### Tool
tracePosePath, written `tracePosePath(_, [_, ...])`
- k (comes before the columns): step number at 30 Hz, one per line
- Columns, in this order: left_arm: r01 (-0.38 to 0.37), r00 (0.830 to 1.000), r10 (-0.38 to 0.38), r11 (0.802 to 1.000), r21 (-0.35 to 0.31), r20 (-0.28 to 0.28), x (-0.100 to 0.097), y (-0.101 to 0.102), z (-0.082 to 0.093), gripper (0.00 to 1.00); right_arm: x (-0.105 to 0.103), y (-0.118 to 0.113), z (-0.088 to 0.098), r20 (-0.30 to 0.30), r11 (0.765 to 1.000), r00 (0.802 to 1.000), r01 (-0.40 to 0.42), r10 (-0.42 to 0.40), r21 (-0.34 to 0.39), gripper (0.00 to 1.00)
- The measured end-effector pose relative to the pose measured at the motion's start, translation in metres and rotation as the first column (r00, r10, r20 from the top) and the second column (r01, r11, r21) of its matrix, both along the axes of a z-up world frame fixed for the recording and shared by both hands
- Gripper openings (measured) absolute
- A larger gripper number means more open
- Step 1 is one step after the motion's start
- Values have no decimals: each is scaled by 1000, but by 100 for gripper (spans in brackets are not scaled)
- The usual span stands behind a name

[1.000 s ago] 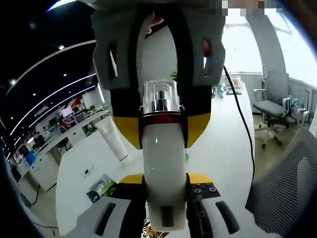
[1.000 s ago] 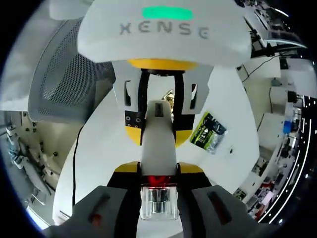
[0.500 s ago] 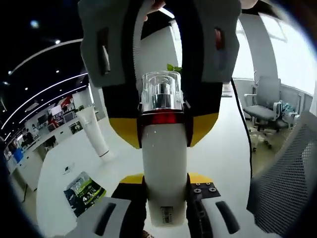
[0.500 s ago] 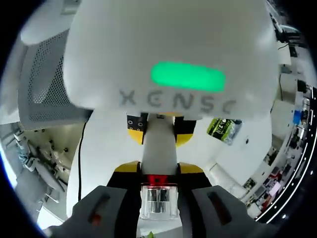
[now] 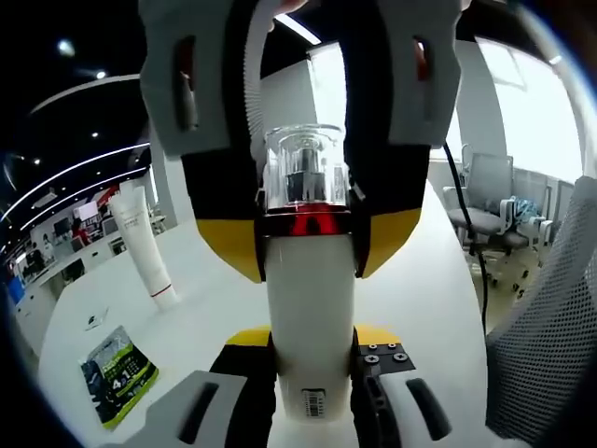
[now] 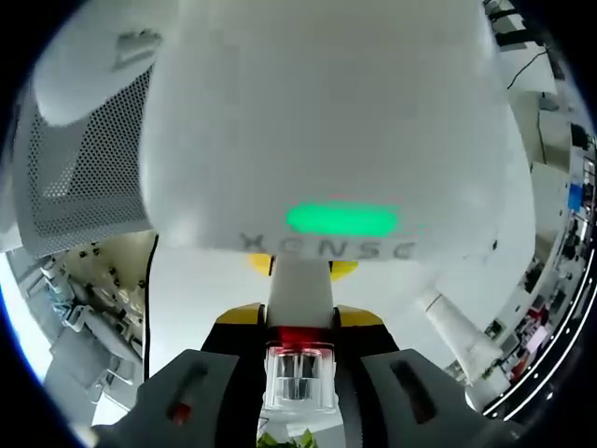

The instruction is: Arrange the skincare products in the storage area until every visible bottle or jar stands upright without overlapping.

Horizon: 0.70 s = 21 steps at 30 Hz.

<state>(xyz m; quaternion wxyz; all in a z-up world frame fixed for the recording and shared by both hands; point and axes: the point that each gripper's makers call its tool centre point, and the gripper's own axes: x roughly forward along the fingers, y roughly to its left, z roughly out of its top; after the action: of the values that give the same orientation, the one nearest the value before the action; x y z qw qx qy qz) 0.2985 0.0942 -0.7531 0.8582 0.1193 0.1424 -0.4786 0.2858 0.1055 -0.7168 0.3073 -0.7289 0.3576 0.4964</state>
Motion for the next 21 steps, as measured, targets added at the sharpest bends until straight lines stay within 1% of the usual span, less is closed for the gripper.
tracePosePath(3, [-5,1000,5,1000,-14,6,1,3,0,28,2,3,-1,9,1000,1000,-6,7,-8,24])
tracePosePath(9, [-5,1000,6,999,-44,13,2,5,1,28,2,8,1,7,1000,1000,-14,14,-16,25])
tracePosePath(12, [-4,1000,5,998,-56,17,1,6,0,28,0,10,0,28,998,998,-49,50,-37,26])
tracePosePath(15, [-3,1000,4,999,-55,17,1,6,0,28,0,12,0,39,997,998,-49,51,-60,26])
tracePosePath(20, [-9,1000,9,997,-76,8,2,9,-4,28,-2,17,0,28,996,998,-50,52,-77,27])
tracePosePath(21, [-10,1000,10,997,-82,-1,2,10,-4,28,-2,18,0,25,995,998,-56,58,-77,27])
